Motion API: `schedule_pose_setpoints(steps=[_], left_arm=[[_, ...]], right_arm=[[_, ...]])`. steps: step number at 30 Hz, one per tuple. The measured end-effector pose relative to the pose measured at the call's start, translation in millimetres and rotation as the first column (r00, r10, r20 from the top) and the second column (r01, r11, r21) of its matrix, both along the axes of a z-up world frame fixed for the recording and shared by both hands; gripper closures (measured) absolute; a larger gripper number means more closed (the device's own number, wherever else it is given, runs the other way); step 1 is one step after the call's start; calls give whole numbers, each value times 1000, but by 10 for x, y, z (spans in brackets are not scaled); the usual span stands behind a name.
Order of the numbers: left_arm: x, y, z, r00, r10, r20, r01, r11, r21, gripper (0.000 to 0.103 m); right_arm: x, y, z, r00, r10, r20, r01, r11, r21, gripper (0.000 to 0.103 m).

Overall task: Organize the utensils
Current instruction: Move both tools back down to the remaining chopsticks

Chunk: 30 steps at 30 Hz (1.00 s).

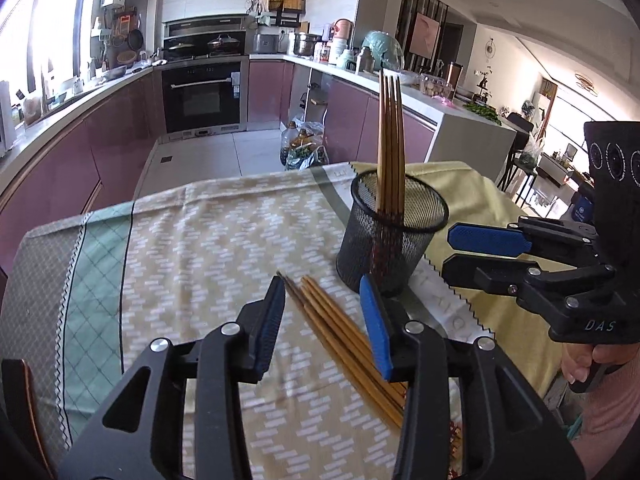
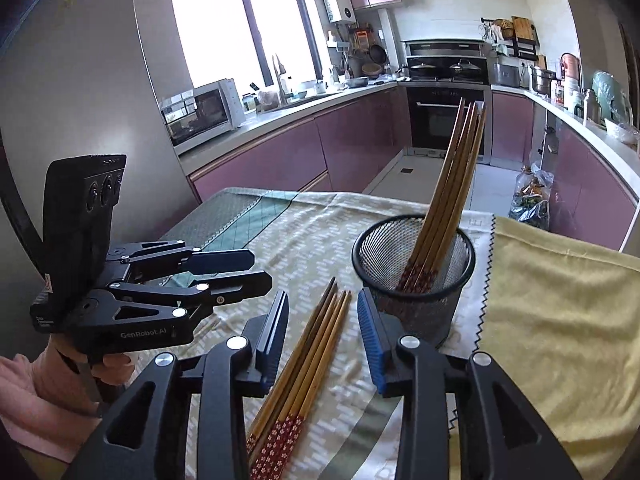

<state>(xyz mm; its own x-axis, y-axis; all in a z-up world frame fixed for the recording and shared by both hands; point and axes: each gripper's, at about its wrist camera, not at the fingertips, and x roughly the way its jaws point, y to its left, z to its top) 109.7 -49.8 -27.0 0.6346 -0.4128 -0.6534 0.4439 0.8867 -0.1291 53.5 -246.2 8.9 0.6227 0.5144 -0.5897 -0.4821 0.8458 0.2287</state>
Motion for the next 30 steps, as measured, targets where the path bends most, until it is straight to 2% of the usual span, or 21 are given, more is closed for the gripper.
schedule_pose_setpoints(steps=[6,12,23,27,30], left_arm=[[-179,-11,-403,995,-15,-94,15,1000,2,62],[-224,-95,-607,988,-22,-152,24,1000,15,62],[-195,-175,-741,981,-26,-192,30,999,21,66],[-181,-162,-762,980,-25,-198,30,999,23,76],[-163,-125,-769,979,-29,-202,33,999,13,78]], right_arm=[[-51,94,-333,996,3,-92,-5,1000,-18,69],[-97,138,-557,988,-4,-155,0,1000,-27,69],[-116,98,-693,980,-17,-198,15,1000,-11,69],[-120,93,-706,979,-12,-202,10,1000,-14,69],[-103,111,-706,979,-13,-204,9,1000,-19,69]])
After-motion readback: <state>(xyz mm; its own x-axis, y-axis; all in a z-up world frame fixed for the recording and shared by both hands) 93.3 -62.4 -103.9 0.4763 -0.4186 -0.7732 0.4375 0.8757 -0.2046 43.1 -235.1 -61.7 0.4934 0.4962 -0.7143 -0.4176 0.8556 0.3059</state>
